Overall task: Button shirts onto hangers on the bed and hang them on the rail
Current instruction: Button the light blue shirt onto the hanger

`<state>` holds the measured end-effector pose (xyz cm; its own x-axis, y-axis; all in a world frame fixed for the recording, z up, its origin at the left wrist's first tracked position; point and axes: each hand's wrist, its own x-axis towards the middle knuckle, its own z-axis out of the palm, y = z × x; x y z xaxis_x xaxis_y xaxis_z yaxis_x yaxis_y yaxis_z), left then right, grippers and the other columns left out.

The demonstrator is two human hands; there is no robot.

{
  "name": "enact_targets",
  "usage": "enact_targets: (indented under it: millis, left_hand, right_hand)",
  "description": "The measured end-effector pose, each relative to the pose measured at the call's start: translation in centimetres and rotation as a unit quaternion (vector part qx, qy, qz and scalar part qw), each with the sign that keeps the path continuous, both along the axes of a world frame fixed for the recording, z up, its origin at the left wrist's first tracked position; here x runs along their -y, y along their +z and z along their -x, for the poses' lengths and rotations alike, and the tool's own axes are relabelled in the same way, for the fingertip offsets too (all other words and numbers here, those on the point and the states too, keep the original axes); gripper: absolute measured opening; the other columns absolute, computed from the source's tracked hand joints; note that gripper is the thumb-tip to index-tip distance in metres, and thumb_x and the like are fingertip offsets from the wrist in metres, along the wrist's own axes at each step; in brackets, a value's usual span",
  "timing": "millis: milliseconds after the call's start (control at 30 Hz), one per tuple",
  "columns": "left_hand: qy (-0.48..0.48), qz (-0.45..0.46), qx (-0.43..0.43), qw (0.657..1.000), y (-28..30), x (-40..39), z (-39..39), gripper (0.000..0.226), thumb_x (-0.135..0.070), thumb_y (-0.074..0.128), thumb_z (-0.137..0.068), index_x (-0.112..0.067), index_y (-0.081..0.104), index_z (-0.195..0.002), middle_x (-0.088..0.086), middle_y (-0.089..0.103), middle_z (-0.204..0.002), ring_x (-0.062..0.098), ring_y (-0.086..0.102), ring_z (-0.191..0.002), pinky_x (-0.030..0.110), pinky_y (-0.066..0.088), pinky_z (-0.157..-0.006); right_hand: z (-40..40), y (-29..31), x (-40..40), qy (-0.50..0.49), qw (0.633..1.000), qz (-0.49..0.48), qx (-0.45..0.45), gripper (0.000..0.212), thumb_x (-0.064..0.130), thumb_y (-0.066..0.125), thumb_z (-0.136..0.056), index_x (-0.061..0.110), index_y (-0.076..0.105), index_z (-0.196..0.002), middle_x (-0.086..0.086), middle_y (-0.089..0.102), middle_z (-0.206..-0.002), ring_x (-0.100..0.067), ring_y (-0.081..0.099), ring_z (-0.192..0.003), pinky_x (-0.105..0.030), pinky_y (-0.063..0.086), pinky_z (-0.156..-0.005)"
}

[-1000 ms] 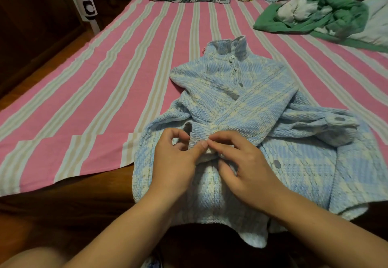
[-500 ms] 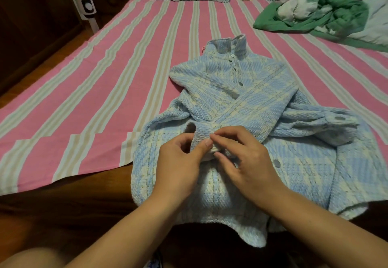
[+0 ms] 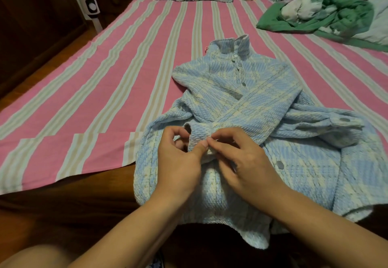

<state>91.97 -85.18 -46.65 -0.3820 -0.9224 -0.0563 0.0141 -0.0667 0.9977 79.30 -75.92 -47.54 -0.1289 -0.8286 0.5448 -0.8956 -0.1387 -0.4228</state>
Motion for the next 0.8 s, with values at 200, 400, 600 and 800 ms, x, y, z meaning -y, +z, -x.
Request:
enact_targets:
  millis: [200, 400, 600, 800]
  left_hand:
    - [-0.071, 0.057, 0.137, 0.986, 1.4, 1.2, -0.5, 0.031, -0.030, 0.077, -0.089, -0.023, 0.048, -0.094, 0.012, 0.066, -0.077, 0.036, 0.065, -0.069, 0.047, 0.057, -0.066]
    - [0.030, 0.312, 0.205, 0.927, 6.2, 4.7, -2.2, 0.035, -0.043, 0.054, -0.102, -0.017, 0.053, -0.078, 0.001, 0.053, -0.066, 0.017, 0.047, -0.058, 0.039, 0.040, -0.054]
    - [-0.100, 0.265, 0.233, 0.931, 10.0, 8.7, 3.6, 0.027, -0.034, 0.060, -0.100, -0.013, 0.062, -0.083, 0.008, 0.064, -0.071, 0.019, 0.056, -0.062, 0.035, 0.047, -0.061]
    - [-0.207, 0.316, 0.355, 0.855, 7.8, 16.6, 15.6, 0.022, -0.031, 0.056, -0.101, -0.021, 0.057, -0.121, 0.001, 0.069, -0.102, 0.021, 0.069, -0.080, 0.036, 0.057, -0.070]
  right_hand:
    - [1.2, 0.8, -0.1, -0.001, 0.999, -0.035, -0.022, 0.031, 0.011, 0.062, -0.095, 0.007, 0.070, -0.125, -0.005, 0.060, -0.117, -0.018, 0.061, -0.103, -0.033, 0.054, -0.086]
    - [4.6, 4.4, -0.4, -0.109, 0.994, 0.009, -0.007, 0.020, 0.005, 0.063, -0.091, 0.010, 0.076, -0.107, -0.001, 0.065, -0.109, -0.015, 0.063, -0.099, -0.025, 0.051, -0.088]
    - [10.5, 11.1, 2.7, -0.227, 0.965, -0.123, 0.046, 0.026, 0.020, 0.055, -0.099, 0.021, 0.071, -0.120, 0.007, 0.068, -0.116, -0.008, 0.059, -0.099, -0.027, 0.047, -0.089]
    - [21.0, 10.4, 12.1, -0.265, 0.914, -0.306, -0.005, 0.040, 0.021, 0.054, -0.097, 0.017, 0.058, -0.138, -0.007, 0.060, -0.138, -0.027, 0.059, -0.119, -0.035, 0.049, -0.091]
